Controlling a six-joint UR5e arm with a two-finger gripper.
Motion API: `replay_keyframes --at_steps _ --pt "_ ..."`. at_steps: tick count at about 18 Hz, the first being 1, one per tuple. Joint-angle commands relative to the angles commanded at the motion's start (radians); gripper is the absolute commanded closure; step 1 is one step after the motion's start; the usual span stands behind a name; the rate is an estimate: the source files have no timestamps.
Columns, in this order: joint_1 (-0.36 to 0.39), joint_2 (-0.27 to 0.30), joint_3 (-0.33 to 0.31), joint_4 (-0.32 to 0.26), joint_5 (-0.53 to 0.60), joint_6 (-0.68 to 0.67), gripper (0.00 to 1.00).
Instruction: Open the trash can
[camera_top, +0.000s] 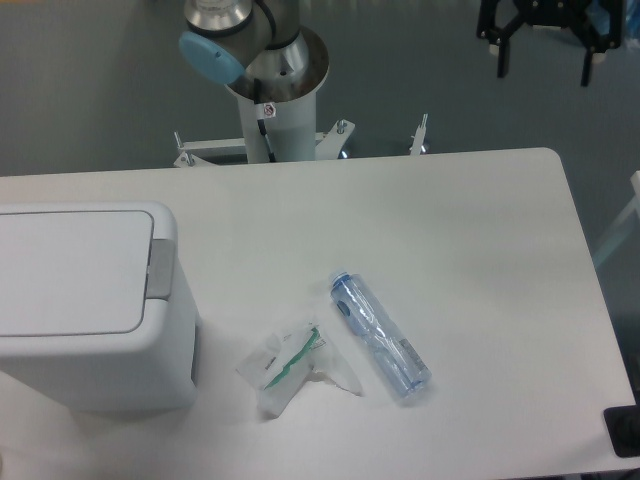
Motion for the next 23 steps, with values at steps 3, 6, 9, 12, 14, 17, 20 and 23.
replay_keyframes --at_steps 3,6,9,12,14,17,20,23 --pt "-0.002 0.0 0.002 0.0 0.002 -0.003 0.0" --pt "-0.026 0.0 0.003 0.014 -0.003 -0.105 0.0" --pt "-0.101 -0.006 0.0 0.049 -0.009 -0.337 0.0" --pt "-0.165 -0.009 -0.009 0.123 -0.009 -0.564 0.0" --pt "-0.216 -0.009 -0.015 0.146 -0.008 -0.659 0.0" --pt "-0.271 -0.006 -0.041 0.153 -0.008 -0.764 0.0" --pt "-0.342 -0.009 -0.049 0.153 -0.008 -0.85 0.0" --pt "-0.394 -0.015 -0.055 0.156 -0.009 -0.949 0.0"
